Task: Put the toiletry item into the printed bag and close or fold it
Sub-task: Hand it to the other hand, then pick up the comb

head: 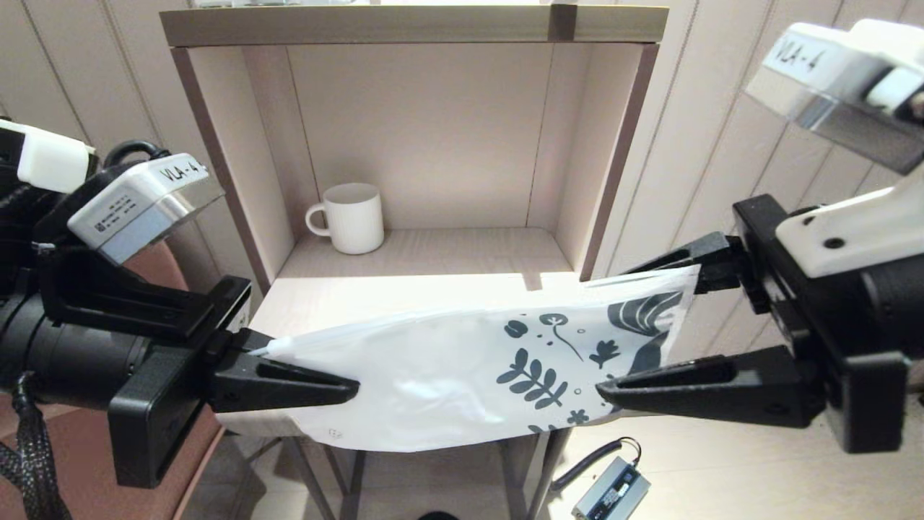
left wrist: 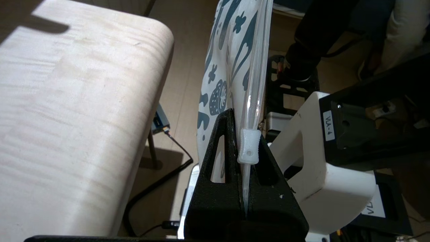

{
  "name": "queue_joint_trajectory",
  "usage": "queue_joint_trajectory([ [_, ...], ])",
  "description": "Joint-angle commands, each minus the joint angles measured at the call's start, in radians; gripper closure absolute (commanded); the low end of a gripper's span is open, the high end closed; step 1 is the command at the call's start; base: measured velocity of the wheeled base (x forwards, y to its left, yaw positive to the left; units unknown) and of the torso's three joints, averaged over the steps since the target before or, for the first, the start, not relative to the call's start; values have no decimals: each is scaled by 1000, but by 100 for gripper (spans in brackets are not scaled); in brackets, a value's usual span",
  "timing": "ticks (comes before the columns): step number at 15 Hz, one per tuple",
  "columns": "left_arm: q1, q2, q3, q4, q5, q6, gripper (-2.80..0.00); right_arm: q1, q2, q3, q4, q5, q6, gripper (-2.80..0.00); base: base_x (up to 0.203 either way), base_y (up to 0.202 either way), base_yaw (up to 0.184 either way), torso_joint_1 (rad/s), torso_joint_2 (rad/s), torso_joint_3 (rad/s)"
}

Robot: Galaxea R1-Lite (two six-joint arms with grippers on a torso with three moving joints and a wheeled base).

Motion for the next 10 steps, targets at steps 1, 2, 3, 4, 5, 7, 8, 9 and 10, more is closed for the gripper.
queue_joint_trajectory([
  [1, 32, -3, 50, -2, -3, 5, 0, -2, -45, -5, 2, 1, 49, -280, 0, 0, 0, 0, 0, 0],
  [2, 53, -9, 76, -12, -3, 5, 0, -8, -53, -13, 2, -2, 88, -280, 0, 0, 0, 0, 0, 0],
  [3, 76, -15, 104, -27, -3, 3, 0, -29, -64, -24, 1, -5, 145, -280, 0, 0, 0, 0, 0, 0],
  [4, 93, -27, 133, -43, -3, 0, 0, -63, -71, -35, 1, -8, 203, -280, 0, 0, 0, 0, 0, 0],
  [5, 118, -33, 148, -57, -3, -2, 0, -99, -75, -49, 1, -22, 259, -280, 0, 0, 0, 0, 0, 0],
  [7, 163, -50, 155, -62, -4, -7, 0, -120, -74, -79, 0, -101, 352, -280, 0, 0, 0, 0, 0, 0],
  [8, 187, -56, 151, -64, -6, -23, 0, -119, -68, -104, 0, -169, 403, 0, 0, 0, 0, 0, 0, 0],
  [9, 189, -63, 141, -66, -6, -35, 0, -115, -57, -140, 1, -222, 461, 0, 0, 0, 0, 0, 0, 0],
  [10, 189, -65, 128, -66, -6, -39, 0, -113, -41, -179, 5, -246, 512, 0, 0, 0, 0, 0, 0, 0],
])
